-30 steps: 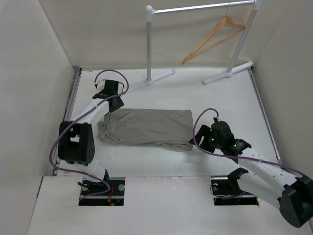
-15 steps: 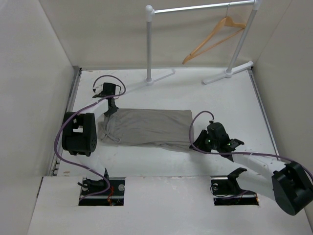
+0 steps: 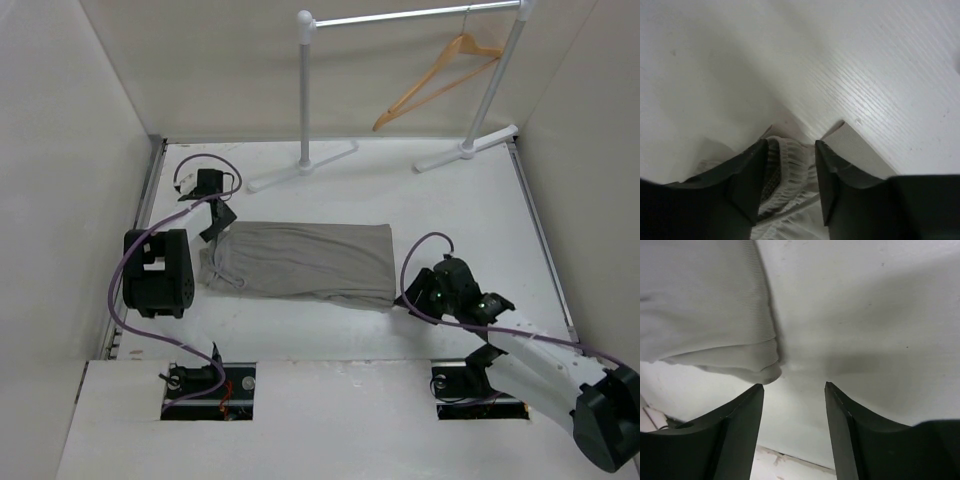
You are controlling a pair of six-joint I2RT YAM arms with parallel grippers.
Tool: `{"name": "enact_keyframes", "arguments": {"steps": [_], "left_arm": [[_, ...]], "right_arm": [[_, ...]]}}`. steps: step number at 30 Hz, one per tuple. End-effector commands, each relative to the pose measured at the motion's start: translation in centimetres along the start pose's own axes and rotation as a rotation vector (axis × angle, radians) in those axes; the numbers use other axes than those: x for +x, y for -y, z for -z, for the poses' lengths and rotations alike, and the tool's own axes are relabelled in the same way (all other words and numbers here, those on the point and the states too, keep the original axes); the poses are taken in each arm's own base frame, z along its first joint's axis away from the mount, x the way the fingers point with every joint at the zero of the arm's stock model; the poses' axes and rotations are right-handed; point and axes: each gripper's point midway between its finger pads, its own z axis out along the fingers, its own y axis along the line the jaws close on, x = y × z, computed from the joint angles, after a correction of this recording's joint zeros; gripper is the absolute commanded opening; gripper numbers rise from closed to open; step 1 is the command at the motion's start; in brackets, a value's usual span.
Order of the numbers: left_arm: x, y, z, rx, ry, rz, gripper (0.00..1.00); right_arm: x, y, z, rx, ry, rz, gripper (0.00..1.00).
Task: Place the trousers on the hanger
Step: Fold the trousers at the center of the board.
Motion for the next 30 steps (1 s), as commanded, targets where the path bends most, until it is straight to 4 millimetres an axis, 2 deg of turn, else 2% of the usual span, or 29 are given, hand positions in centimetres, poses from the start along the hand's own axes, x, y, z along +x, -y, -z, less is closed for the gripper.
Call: {"name": "enact_keyframes", "arguments": {"steps": [1,3,5,7,9,11,12,14,15,18,21,24,27,30], "left_arm": [[-1.5,1.1,2.4,0.064,0.062,0.054,0.5],[-2.3,0.9,4.0,0.088,0.088,0.077,0.61],[-3.3,1.0,5.7,0.124,0.127,0.098,0.64],[-4.0,2.2,8.2,0.181,0.17,0.088,0.59],[-3.4,4.4,9.9,0.249,0.174,0.051,0.51],[-1.3,8.5,11.8,0.345,0.139,-0.044,0.48],[0.6,11.2,13.0,0.407,0.111,-0.114,0.48],[3.6,14.9,14.4,0.478,0.076,-0.212,0.49],[5.7,17.2,15.3,0.522,0.049,-0.267,0.51],[10.2,21.2,16.7,0.598,-0.004,-0.37,0.52],[14.7,24.5,17.7,0.665,-0.062,-0.473,0.53],[18.3,27.1,18.4,0.721,-0.1,-0.563,0.55],[20.6,29.0,18.6,0.745,-0.109,-0.629,0.58],[21.6,30.6,18.2,0.756,-0.086,-0.686,0.6]], "right_arm": [[-2.2,-1.9,1.7,-0.063,0.088,0.028,0.59],[-2.9,-2.8,2.4,-0.082,0.106,0.062,0.52],[-3.3,-3.4,2.7,-0.093,0.113,0.087,0.41],[-3.6,-3.8,2.3,-0.077,0.105,0.1,0.25],[-4.0,-4.1,1.9,-0.061,0.11,0.117,0.21],[-4.3,-4.4,1.3,-0.039,0.117,0.139,0.22],[-4.4,-4.4,0.9,-0.024,0.116,0.152,0.26],[-4.4,-4.2,0.4,-0.001,0.108,0.164,0.38],[-4.2,-4.2,0.1,0.004,0.099,0.168,0.41],[-3.6,-4.6,-0.3,-0.012,0.084,0.181,0.39],[-3.4,-4.7,-0.4,-0.016,0.088,0.178,0.36],[-3.0,-4.7,-0.7,-0.043,0.084,0.176,0.35],[-2.5,-4.5,-1.3,-0.053,0.06,0.175,0.34],[-2.3,-4.0,-1.7,-0.037,0.053,0.173,0.23]]}}
